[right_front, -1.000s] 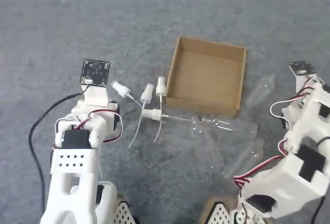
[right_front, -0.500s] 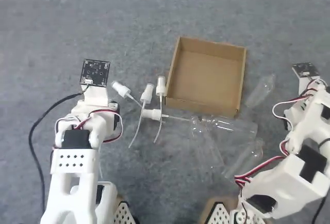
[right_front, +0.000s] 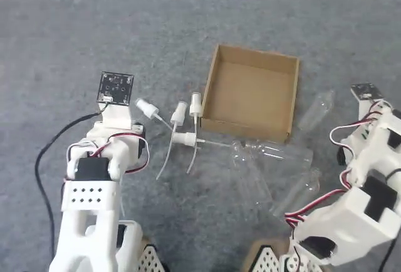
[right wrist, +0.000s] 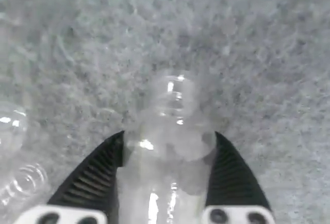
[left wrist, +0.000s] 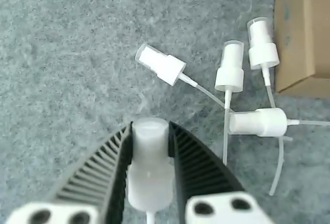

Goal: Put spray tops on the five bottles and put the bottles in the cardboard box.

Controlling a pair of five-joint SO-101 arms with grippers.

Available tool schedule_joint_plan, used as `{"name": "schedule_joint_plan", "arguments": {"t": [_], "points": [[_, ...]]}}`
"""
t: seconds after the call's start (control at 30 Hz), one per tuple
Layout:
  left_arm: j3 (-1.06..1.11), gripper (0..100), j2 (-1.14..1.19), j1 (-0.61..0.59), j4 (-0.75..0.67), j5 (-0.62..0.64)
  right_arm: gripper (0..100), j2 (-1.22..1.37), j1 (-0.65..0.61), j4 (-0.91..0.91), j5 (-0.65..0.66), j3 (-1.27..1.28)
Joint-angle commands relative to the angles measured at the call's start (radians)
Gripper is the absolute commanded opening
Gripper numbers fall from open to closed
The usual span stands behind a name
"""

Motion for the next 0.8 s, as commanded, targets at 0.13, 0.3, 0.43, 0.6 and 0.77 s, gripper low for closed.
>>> {"name": "schedule_joint_plan", "arguments": {"t": [0.13,0.3,0.43,0.6,0.77], "points": [[-0.05,1,0.002,0.002,-0.032,-0.009,0.5,-0.188,-0.104,0.156,-0.092,-0.203],[-0.24,1,0.0,-0.005,0.043,-0.009,0.5,-0.456,-0.331,0.176,-0.293,-0.196],[-0.503,1,0.0,-0.005,0.216,-0.009,0.5,-0.65,-0.595,0.168,-0.417,-0.14],[-0.835,1,0.0,0.002,0.402,-0.006,0.5,-0.757,-0.938,0.074,-0.532,-0.046],[-1.027,1,0.002,0.003,0.491,-0.002,0.5,-0.779,-1.175,-0.071,-0.586,0.071]]}}
